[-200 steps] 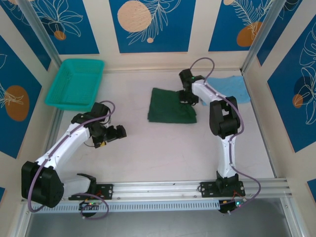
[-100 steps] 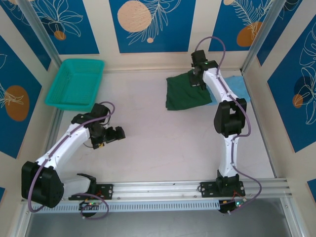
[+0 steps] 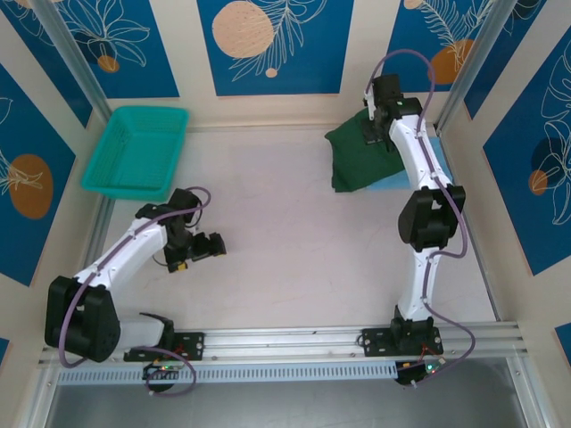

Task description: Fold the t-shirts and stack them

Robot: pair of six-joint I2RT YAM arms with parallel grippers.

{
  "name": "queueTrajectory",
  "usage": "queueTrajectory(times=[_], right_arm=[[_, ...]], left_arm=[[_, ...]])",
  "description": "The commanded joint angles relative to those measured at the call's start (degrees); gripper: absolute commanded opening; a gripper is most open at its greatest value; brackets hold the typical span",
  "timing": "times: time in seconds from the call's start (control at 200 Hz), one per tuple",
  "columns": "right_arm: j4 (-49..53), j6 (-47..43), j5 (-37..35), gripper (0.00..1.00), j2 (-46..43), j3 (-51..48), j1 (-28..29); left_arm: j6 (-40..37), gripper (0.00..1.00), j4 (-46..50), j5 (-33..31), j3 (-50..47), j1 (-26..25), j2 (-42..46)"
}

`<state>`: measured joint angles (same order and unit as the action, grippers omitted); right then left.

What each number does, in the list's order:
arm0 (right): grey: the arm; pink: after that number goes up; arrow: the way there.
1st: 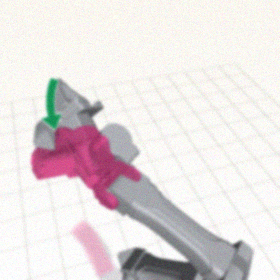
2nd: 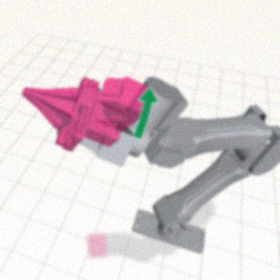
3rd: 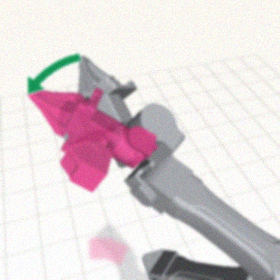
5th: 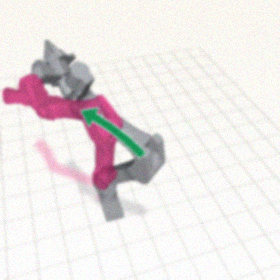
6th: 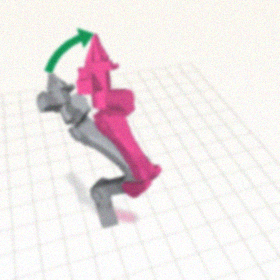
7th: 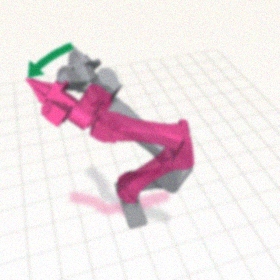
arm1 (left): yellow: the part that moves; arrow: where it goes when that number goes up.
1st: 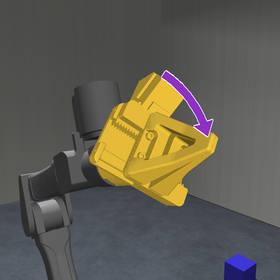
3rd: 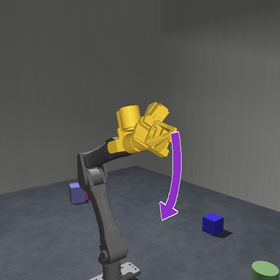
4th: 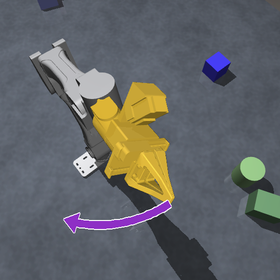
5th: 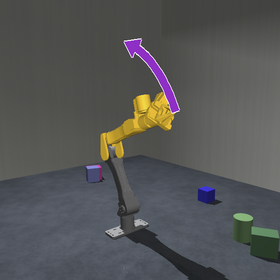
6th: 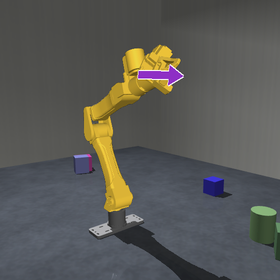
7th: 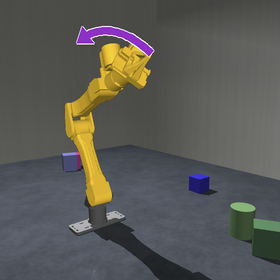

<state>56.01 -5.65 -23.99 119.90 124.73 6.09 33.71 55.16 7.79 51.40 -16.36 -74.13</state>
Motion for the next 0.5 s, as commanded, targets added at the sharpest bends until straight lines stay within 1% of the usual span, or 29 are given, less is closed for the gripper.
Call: queueTrajectory(times=[0.0,0.205,0.315,0.415,0.495], right_arm=[[1.20,-3.42,-0.35,0.00,-3.17,2.02,-1.02],[0.37,-4.63,0.40,0.00,-5.06,0.96,-2.57],[0.00,-4.16,0.33,0.00,-4.60,0.73,-4.05],[-1.63,-3.37,1.94,0.00,-4.83,-0.57,-5.91],[-2.58,-3.84,2.11,0.00,-3.51,-1.22,-7.05]], left_arm=[[-1.87,1.00,1.49,-0.54,-0.55,0.76,-0.68],[-2.58,1.00,1.62,-0.48,-0.88,1.25,-1.70],[-2.86,1.00,1.68,-0.51,-0.77,1.32,-2.14],[-2.95,1.00,1.71,-0.70,-1.03,1.33,-2.66],[-3.18,1.00,1.76,-0.67,-1.28,1.32,-3.23]])
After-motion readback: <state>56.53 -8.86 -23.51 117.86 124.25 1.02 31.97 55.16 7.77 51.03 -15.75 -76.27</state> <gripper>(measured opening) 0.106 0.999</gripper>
